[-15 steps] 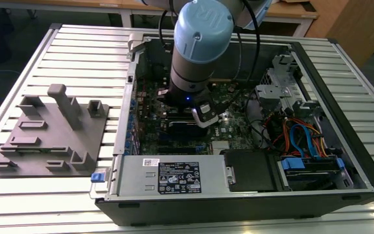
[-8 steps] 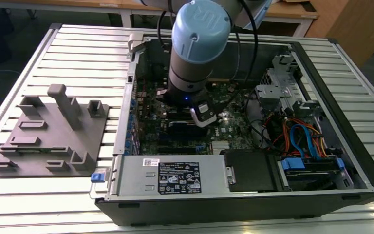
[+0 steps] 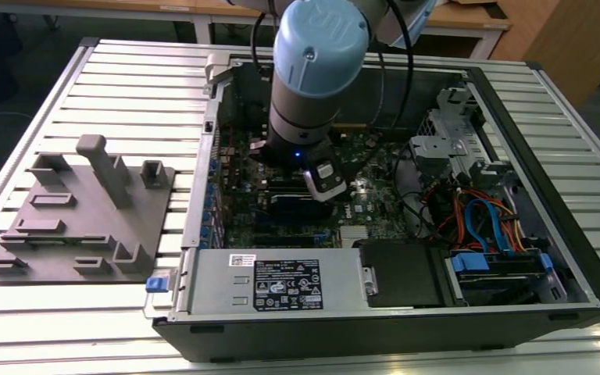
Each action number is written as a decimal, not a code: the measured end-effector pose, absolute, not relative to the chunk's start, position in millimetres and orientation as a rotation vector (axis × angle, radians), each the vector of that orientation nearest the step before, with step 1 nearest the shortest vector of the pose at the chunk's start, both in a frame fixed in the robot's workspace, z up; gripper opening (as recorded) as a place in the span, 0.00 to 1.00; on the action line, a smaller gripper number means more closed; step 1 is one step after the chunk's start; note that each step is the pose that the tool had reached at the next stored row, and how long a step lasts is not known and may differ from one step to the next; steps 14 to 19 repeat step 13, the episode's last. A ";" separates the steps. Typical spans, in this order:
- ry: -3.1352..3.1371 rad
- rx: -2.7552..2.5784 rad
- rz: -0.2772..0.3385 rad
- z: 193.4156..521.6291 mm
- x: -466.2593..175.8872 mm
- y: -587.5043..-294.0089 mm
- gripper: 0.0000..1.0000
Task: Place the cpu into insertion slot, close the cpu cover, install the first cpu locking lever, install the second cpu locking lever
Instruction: 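Install the second cpu locking lever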
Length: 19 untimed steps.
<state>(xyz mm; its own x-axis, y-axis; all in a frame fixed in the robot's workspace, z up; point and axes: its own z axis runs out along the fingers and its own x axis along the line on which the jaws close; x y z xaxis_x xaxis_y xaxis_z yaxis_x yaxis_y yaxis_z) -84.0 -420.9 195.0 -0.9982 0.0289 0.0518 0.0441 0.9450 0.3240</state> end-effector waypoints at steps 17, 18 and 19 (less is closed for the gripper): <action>-3.052 -0.057 -0.510 212.7 -84.3 -420.9 0.10; -3.052 -0.057 -0.510 212.7 -84.3 -420.9 0.10; -3.052 -0.057 -0.510 212.7 -84.3 -420.9 0.10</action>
